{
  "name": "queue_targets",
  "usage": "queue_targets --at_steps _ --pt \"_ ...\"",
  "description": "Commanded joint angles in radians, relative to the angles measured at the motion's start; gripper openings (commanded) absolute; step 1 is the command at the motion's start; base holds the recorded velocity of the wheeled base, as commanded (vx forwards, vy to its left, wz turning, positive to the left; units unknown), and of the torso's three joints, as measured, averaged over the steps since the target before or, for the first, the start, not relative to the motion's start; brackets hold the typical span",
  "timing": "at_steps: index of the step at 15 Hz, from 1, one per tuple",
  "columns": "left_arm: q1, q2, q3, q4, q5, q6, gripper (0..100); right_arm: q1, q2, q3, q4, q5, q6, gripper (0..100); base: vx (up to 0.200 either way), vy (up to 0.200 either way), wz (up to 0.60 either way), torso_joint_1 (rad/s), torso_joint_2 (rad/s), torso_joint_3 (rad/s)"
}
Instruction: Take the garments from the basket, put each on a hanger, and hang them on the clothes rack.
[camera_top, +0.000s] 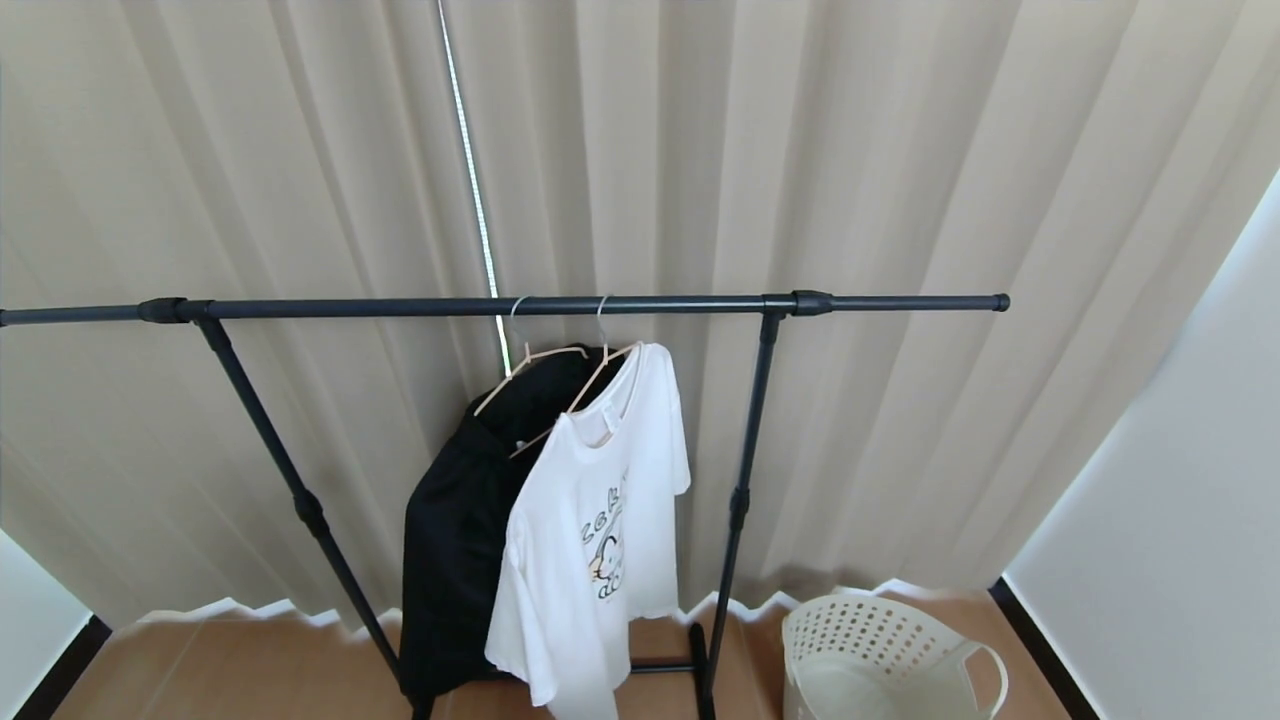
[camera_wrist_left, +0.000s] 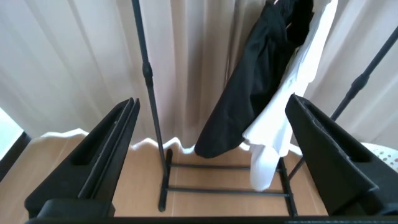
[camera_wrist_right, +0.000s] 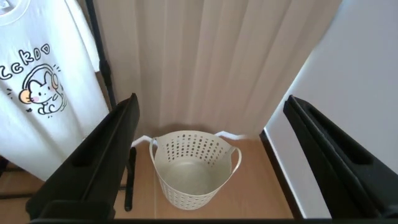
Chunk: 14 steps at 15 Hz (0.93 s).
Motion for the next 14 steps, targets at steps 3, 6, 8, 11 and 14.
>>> queue_targets --at_steps 3,6,8,11,14 --pt "0.003 -0.023 -0.002 0.0 0.001 -0.002 100 0.0 0.0 0.004 -0.001 0.033 0.076 100 0.0 0.0 0.0 0.0 0.0 0.0" --pt "0.003 -0.023 -0.002 0.0 -0.001 -0.002 100 0.0 0.0 0.005 -0.001 -0.013 0.077 100 0.0 0.0 0.0 0.0 0.0 0.0" --pt "0.003 -0.023 -0.002 0.0 0.001 -0.002 100 0.0 0.0 0.009 -0.009 -0.055 0.079 100 0.0 0.0 0.0 0.0 0.0 0.0" --pt "0.003 -0.023 0.0 0.0 -0.001 -0.002 100 0.0 0.0 0.009 -0.013 -0.028 0.079 100 0.0 0.0 0.0 0.0 0.0 0.0" --pt "0.003 -0.023 0.0 0.0 -0.001 -0.002 100 0.0 0.0 0.009 -0.013 -0.031 0.077 100 0.0 0.0 0.0 0.0 0.0 0.0"
